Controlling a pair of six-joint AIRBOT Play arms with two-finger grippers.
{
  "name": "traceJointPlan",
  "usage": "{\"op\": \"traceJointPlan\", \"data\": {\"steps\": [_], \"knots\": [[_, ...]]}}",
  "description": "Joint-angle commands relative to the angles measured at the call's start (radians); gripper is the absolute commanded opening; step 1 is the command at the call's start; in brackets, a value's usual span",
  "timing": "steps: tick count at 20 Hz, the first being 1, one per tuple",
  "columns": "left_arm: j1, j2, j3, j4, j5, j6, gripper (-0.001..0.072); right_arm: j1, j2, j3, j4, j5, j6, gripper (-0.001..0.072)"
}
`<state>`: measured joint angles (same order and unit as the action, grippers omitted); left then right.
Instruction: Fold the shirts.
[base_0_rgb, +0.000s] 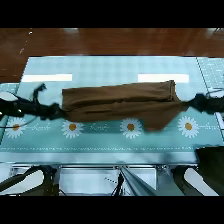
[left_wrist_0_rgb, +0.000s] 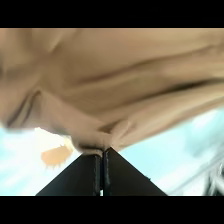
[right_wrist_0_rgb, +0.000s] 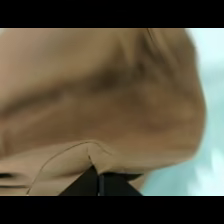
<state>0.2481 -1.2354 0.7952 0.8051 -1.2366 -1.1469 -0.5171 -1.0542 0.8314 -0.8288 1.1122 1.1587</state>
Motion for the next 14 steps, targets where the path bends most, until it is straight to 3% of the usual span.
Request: {"op": "traceJointPlan", "data": {"steps": [1,5,14], "knots": [[-0.015,0.026,0.148,-0.097,0.090,-0.015,0.0025,0.098,-0.045,0.102,0.079,-0.195,0.004,0.0021],[-0.040,-0.063,0.186,-0.100,0.238,-0.035,0.0025,0.211,-0.208,0.163,0.079,-0.421,0.034,0.0021],[-0.066,-0.347,0.332,-0.107,0.313,-0.035,0.0026,0.241,-0.494,0.271,0.113,-0.496,0.070,0.0023]]}}
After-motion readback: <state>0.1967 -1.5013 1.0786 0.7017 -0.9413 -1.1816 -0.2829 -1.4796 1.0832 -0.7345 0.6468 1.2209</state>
